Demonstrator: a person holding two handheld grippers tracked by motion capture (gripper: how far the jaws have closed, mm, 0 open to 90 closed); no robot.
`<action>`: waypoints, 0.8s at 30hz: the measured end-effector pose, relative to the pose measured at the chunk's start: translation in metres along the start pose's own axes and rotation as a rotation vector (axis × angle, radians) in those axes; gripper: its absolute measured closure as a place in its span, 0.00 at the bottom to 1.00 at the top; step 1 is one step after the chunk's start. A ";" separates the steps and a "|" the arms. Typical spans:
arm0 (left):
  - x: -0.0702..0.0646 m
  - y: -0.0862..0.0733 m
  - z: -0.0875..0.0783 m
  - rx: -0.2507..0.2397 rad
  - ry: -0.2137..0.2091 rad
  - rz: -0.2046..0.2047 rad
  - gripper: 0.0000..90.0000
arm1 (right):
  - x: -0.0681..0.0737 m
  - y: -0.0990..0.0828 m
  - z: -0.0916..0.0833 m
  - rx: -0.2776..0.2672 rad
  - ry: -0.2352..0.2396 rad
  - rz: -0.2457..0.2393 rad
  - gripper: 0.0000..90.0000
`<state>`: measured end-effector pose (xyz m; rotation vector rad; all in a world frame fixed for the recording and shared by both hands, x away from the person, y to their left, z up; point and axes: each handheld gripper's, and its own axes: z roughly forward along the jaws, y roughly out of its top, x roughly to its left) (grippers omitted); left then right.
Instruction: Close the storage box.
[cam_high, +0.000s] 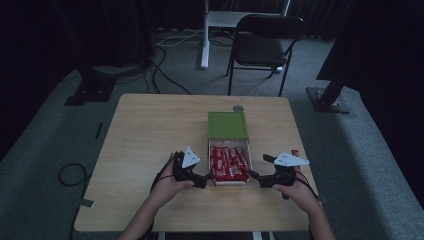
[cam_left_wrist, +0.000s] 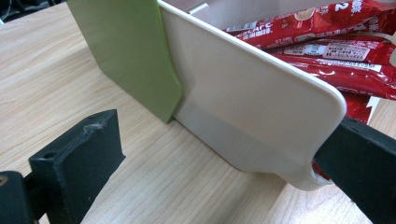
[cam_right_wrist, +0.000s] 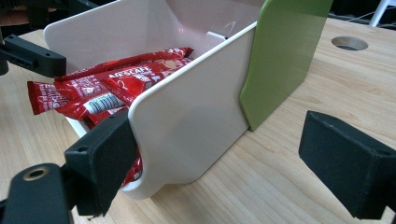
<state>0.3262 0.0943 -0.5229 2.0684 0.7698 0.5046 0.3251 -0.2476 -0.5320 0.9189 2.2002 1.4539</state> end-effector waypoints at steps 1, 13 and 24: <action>0.000 0.000 0.000 0.001 0.003 0.002 0.03 | 0.000 0.000 0.000 0.000 0.000 0.001 0.13; 0.003 0.004 0.004 0.013 0.000 0.007 0.03 | -0.003 0.002 0.002 0.000 -0.014 0.007 0.13; 0.007 0.006 0.007 0.016 0.001 0.000 0.03 | -0.006 0.004 0.005 0.009 -0.019 0.024 0.13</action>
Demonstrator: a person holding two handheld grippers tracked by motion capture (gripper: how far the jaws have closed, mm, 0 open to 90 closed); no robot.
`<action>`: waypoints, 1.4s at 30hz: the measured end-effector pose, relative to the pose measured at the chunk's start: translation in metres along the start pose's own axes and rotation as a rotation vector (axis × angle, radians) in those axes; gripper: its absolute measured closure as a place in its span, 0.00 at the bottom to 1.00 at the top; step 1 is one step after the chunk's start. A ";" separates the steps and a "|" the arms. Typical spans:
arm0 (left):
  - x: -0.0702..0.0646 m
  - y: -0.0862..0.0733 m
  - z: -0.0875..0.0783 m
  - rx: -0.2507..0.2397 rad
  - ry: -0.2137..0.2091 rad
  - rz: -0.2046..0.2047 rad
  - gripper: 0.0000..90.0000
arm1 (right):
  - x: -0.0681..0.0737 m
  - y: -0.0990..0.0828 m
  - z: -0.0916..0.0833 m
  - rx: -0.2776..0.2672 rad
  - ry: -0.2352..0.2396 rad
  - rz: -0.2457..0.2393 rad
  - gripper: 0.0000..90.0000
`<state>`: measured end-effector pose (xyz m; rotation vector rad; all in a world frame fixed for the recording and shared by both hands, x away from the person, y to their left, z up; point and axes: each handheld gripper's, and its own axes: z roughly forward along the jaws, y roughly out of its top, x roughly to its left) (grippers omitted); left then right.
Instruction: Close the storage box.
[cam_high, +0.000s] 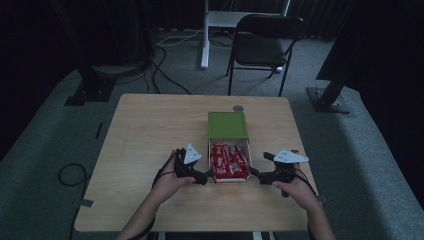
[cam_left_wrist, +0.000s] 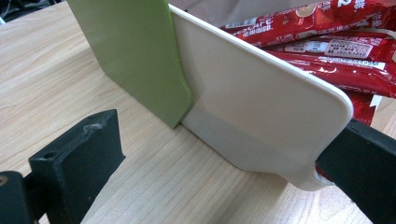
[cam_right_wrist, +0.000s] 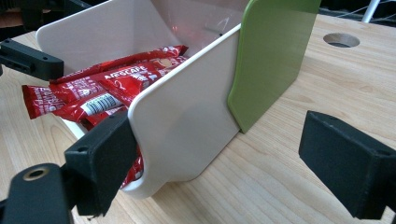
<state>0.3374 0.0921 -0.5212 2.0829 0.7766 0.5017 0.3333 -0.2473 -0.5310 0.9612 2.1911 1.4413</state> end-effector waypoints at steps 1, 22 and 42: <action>0.000 0.000 0.000 0.001 -0.001 0.003 0.03 | 0.000 0.000 0.000 -0.001 -0.001 -0.005 0.13; 0.010 0.005 0.006 0.007 -0.003 -0.011 0.03 | -0.005 0.005 0.006 0.001 -0.017 -0.008 0.13; 0.019 0.010 0.008 0.009 0.000 -0.020 0.03 | -0.007 0.012 0.011 -0.003 -0.029 -0.013 0.13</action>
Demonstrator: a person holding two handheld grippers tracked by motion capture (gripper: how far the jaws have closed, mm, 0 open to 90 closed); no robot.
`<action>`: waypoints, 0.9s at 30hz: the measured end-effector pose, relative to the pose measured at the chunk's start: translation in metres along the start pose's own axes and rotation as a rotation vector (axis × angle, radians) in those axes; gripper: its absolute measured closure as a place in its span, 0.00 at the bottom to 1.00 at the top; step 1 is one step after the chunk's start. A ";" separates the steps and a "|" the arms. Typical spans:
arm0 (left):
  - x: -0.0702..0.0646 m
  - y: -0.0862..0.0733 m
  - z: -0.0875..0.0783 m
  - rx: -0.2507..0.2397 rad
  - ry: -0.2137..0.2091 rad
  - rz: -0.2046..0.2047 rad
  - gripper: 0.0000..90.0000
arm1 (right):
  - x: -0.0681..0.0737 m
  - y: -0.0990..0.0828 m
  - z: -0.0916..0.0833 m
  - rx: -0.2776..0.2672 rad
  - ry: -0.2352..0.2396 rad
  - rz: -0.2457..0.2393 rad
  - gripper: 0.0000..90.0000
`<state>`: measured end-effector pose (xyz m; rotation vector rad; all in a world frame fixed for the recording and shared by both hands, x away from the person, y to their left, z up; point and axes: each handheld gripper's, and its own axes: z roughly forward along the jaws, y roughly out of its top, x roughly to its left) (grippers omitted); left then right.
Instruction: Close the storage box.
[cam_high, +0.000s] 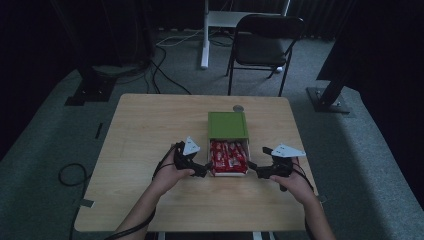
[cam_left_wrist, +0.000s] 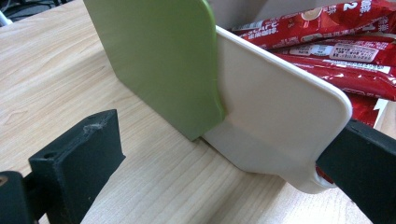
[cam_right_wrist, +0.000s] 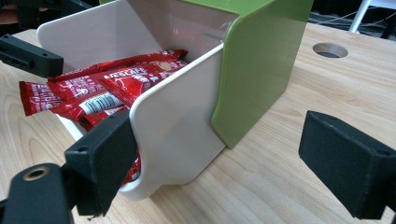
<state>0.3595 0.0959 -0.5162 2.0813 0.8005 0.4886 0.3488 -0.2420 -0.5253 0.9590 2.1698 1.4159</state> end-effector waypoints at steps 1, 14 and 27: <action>0.000 0.000 0.000 -0.001 0.001 0.001 0.03 | 0.000 0.000 0.000 -0.001 0.000 0.001 0.13; 0.005 0.003 0.003 -0.003 0.006 -0.015 0.03 | -0.003 0.003 0.005 -0.004 -0.007 0.005 0.13; 0.010 0.007 0.008 0.000 0.015 -0.013 0.03 | -0.007 0.006 0.010 -0.010 -0.020 0.011 0.13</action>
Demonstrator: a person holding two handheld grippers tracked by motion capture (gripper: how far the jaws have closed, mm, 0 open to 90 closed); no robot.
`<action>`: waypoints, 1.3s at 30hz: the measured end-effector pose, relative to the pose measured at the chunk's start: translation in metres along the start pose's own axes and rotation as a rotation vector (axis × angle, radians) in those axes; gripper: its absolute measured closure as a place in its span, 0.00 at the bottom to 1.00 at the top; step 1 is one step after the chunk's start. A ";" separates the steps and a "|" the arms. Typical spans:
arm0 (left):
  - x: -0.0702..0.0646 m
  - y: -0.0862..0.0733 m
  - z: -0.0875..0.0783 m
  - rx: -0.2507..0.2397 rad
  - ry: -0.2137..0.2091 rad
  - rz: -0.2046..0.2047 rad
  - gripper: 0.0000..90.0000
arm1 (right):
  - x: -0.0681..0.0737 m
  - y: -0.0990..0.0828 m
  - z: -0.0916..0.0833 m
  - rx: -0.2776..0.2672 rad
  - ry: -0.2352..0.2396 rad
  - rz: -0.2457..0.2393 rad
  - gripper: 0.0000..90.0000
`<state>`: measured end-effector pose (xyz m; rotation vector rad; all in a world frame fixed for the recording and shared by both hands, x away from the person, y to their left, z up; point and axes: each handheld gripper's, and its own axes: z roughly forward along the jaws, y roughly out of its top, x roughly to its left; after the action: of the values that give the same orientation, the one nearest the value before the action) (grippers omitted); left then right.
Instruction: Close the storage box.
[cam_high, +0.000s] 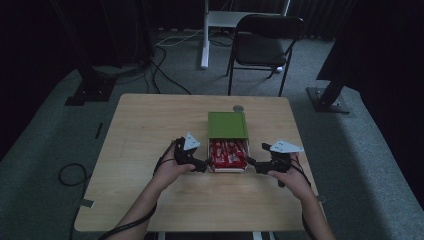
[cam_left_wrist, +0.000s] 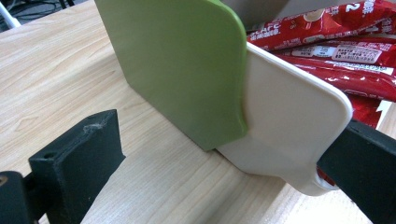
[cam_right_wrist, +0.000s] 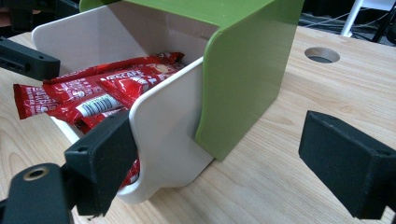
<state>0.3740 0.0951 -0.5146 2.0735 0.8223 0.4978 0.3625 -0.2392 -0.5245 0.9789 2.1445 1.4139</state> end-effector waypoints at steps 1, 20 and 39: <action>0.000 0.000 0.001 0.000 0.000 0.000 0.03 | 0.000 0.000 0.000 -0.001 -0.002 0.001 0.13; 0.009 0.004 0.009 -0.012 0.014 -0.022 0.03 | -0.007 0.006 0.011 -0.005 -0.032 0.014 0.13; 0.017 0.008 0.017 -0.023 0.034 -0.035 0.03 | -0.012 0.011 0.022 -0.017 -0.077 0.022 0.13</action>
<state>0.3994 0.0941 -0.5170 2.0316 0.8672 0.5218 0.3887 -0.2311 -0.5248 1.0369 2.0688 1.3796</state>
